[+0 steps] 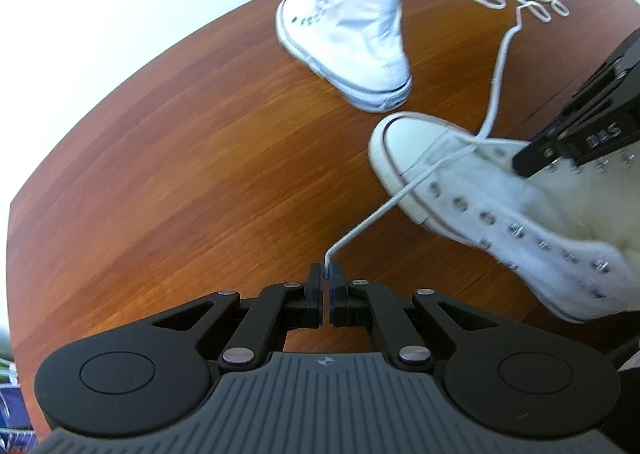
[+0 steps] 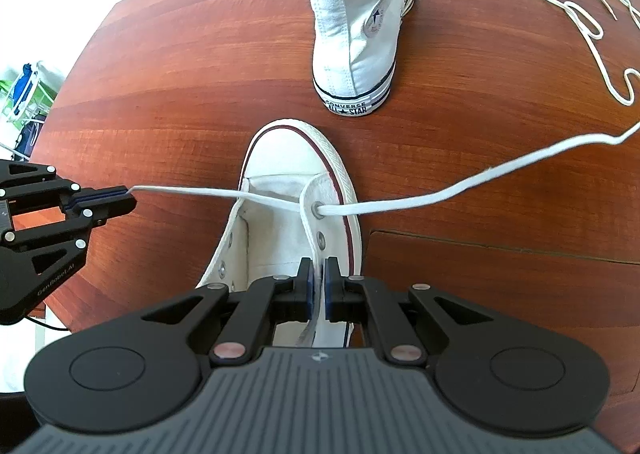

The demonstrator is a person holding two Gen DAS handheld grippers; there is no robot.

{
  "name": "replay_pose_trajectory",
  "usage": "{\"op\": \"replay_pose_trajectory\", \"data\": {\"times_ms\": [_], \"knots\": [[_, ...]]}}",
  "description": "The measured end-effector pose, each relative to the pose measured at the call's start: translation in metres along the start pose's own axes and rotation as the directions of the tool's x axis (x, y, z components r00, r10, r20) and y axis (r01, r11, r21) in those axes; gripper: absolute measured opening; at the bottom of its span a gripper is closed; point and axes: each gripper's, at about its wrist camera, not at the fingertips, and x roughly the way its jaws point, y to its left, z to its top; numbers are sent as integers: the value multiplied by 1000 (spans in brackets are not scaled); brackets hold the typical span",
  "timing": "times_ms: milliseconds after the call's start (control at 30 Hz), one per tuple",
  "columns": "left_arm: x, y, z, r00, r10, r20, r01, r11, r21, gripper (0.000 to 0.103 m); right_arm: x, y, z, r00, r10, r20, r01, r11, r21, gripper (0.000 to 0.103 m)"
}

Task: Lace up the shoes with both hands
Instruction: 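Pull the lace through the eyelet with the left gripper, then pass the lace tip from the left gripper into the right gripper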

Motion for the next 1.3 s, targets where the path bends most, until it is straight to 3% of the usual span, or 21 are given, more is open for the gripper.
{"op": "replay_pose_trajectory", "data": {"times_ms": [133,400,700,800,967,1133,1300], "knots": [[-1,11,-7,1000,15,-11,-15,999,-38,3,0,3,1,1000,3,1,-3,999,-34,6],[-22,14,3,998,-29,54,33,997,-75,2,-5,8,2,999,23,34,-19,993,-114,9],[-48,-3,28,987,-83,136,86,996,-17,2,-18,22,2,990,107,92,-80,964,-255,9],[-54,-12,32,982,-118,149,113,993,43,2,-20,31,2,987,125,98,-89,946,-311,9],[-57,-27,31,976,-171,132,147,973,179,2,-24,43,0,983,156,96,-101,900,-424,9],[-58,-31,26,973,-205,104,173,952,251,2,-26,52,-2,981,176,77,-108,839,-533,9],[-57,-31,25,970,-227,82,194,934,299,2,-27,60,-6,982,182,47,-103,730,-676,9]]}}
